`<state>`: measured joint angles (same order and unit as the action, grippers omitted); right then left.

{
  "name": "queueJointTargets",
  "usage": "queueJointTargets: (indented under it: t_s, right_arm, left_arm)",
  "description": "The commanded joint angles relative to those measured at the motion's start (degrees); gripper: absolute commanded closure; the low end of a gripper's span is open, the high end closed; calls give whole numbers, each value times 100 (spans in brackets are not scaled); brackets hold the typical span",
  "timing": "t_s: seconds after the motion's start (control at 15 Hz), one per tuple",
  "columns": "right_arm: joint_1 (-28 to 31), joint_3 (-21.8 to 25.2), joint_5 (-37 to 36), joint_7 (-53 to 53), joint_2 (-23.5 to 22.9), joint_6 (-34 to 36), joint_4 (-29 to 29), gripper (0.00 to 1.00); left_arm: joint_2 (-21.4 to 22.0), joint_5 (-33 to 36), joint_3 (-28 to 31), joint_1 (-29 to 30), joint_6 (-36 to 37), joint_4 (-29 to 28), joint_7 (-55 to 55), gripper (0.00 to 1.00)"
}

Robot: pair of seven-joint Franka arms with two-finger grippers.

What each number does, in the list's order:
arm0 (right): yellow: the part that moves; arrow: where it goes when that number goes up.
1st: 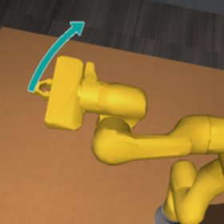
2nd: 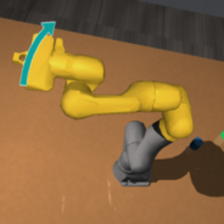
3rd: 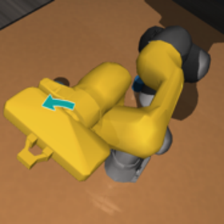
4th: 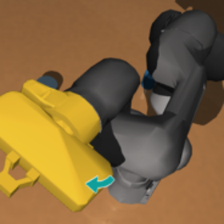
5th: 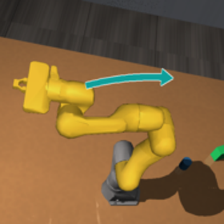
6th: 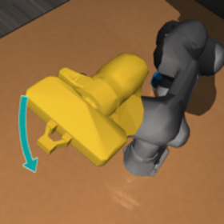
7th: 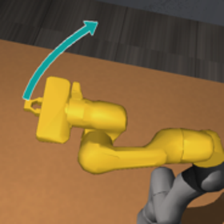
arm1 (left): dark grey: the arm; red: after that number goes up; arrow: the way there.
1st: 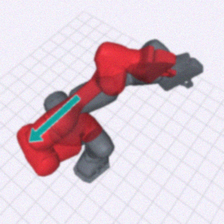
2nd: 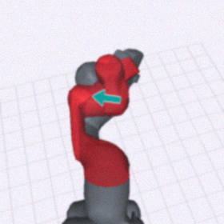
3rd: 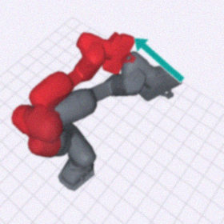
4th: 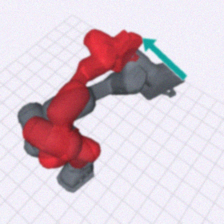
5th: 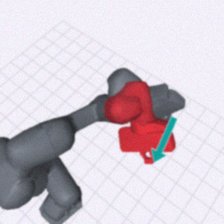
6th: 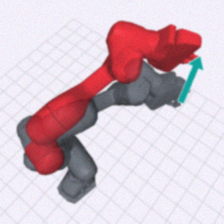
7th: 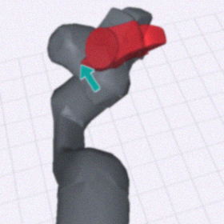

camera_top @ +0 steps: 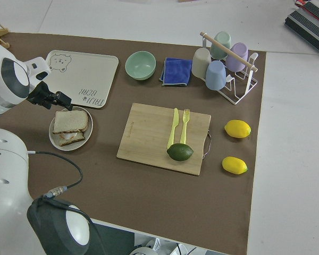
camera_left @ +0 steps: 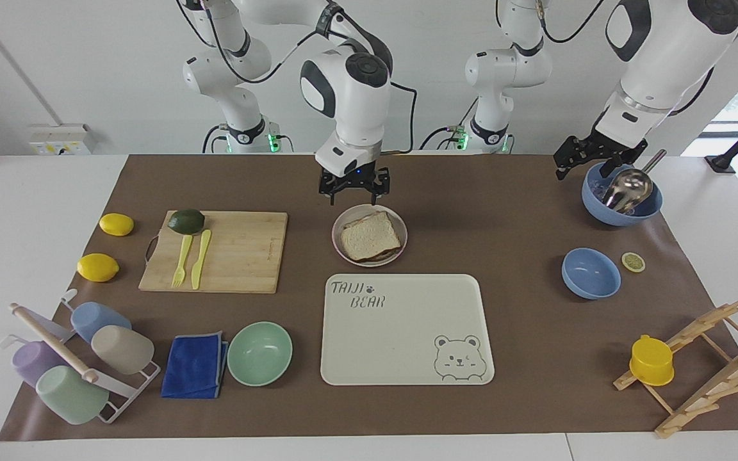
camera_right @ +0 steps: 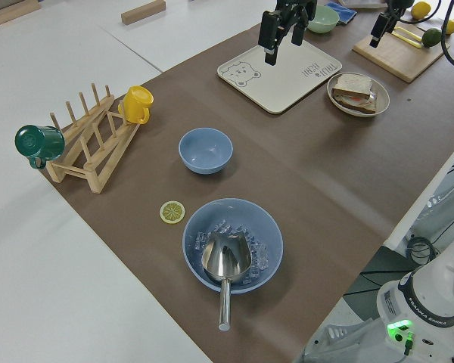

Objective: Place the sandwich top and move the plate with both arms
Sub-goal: 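Lower the bread slice onto the egg toast with the right gripper, then release the bread and withdraw the right gripper while the left gripper reaches the plate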

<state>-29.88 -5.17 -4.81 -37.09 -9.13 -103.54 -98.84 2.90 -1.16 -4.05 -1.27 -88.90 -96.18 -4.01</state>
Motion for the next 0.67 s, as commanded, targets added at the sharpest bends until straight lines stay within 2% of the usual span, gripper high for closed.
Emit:
queueJointTargets:
  t_s: [0.0, 0.27, 0.47, 0.6]
  right_arm:
    - [411, -46, 156, 158, 419, 517, 13, 0]
    - [1377, 7, 769, 884, 850, 1335, 303, 0]
    - [2177, 16, 806, 1684, 825, 1985, 785, 0]
    - [2424, 16, 727, 2063, 834, 2092, 813, 0]
  left_arm:
    - [62, 98, -52, 39, 92, -41, 6, 0]
    - [106, 81, -69, -40, -13, -163, -20, 0]
    - [369, 55, -78, -355, -591, -829, -160, 0]
    - [361, 55, -87, -689, -917, -1095, -738, 0]
